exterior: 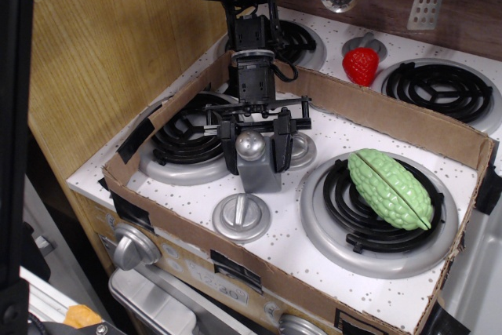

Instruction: Right pepper shaker

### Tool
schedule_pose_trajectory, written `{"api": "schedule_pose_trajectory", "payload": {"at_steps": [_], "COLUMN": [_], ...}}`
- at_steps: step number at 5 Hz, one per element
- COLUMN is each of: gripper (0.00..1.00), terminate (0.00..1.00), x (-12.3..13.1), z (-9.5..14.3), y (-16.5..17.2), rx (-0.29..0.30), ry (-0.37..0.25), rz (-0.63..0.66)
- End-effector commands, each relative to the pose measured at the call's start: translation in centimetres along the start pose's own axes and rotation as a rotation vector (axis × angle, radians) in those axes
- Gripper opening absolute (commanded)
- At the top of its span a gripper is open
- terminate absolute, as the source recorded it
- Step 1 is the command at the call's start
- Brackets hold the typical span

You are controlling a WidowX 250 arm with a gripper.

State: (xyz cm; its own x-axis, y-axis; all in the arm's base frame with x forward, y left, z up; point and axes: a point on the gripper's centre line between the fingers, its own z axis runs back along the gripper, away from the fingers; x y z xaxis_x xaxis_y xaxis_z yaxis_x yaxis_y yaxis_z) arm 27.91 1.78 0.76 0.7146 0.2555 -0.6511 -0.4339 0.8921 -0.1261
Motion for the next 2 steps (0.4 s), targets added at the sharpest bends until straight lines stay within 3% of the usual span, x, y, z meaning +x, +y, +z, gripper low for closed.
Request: {"api": "schedule_pose_trajectory", "payload": {"at_steps": [1, 2], "gripper": [1.00, 1.00], "terminate": [0.00, 1.00], "x": [-0.84, -1.11], "z": [2.29, 2.96], "y": [-0.35, -0.35], "rx": [-0.006, 0.005], "ry": [-0.133, -0.253], "rz": [0.017, 0.015]}}
